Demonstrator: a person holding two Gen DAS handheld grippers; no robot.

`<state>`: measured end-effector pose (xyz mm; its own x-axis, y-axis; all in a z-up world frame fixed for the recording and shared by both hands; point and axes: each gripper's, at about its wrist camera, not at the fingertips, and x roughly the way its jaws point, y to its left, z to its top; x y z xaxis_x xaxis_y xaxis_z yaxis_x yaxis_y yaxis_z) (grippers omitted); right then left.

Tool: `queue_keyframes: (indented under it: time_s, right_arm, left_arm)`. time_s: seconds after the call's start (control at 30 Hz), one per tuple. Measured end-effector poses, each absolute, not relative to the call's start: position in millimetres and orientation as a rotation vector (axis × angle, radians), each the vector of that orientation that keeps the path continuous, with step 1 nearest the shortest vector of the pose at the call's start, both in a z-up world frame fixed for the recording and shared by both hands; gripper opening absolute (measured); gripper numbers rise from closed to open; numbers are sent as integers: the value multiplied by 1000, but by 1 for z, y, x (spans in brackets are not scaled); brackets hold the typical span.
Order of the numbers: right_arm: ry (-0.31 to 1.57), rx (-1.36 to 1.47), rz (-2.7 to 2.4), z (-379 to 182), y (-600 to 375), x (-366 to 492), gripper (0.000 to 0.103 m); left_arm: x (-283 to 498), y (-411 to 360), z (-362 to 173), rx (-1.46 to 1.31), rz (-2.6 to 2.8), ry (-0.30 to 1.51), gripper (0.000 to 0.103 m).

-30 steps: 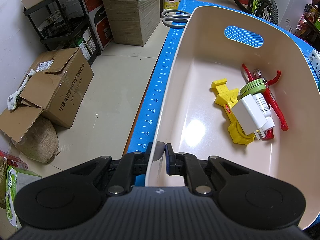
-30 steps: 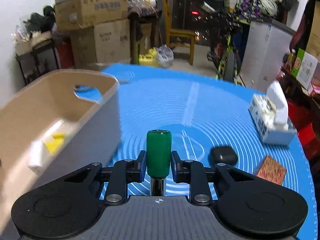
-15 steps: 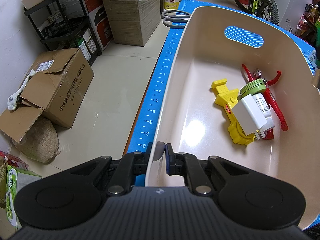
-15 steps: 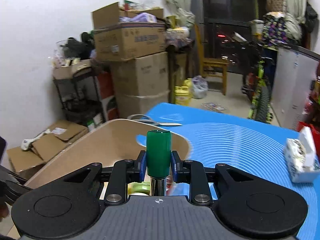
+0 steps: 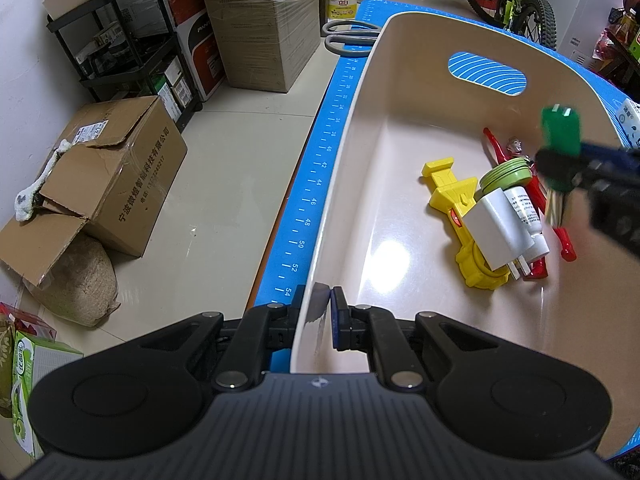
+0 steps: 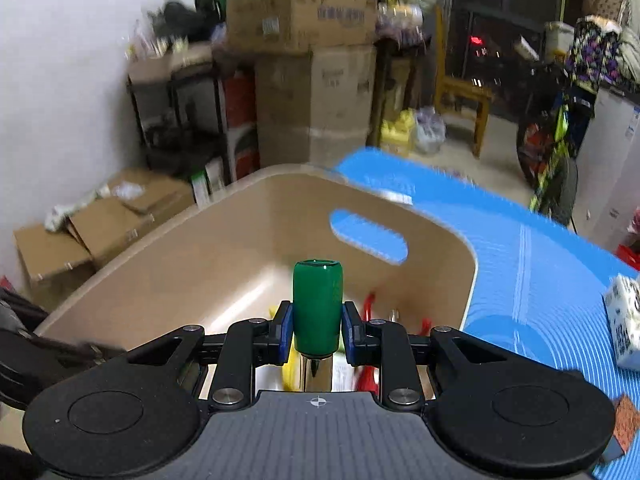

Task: Organize rigid objects
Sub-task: 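Carry the green-capped tube into the basket and release it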

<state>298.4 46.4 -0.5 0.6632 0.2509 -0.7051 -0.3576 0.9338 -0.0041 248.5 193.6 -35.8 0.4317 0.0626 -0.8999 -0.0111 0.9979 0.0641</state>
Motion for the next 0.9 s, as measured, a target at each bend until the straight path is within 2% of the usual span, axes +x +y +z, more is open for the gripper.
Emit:
queue_keyframes:
  time_s: [0.13, 0.4, 0.47, 0.57, 0.7, 0.9]
  right_arm:
    - [842, -189, 328, -17, 51, 301, 34]
    - [863, -226, 347, -21, 61, 299, 35]
    - [858, -212, 352, -20, 59, 299, 42]
    - [845, -192, 361, -14, 54, 299, 44]
    - [804, -156, 362, -2, 45, 292, 59]
    - [737, -89, 314, 23, 12, 280, 67]
  left_arm:
    - [248, 194, -35, 52, 46, 1121, 13]
    - [248, 196, -34, 48, 42, 1122, 13]
    - [248, 196, -33, 50, 42, 1121, 13]
    - [248, 196, -33, 51, 45, 1121, 13]
    - [248, 195, -33, 51, 45, 1122, 13]
    - [249, 198, -33, 44, 39, 1125, 13]
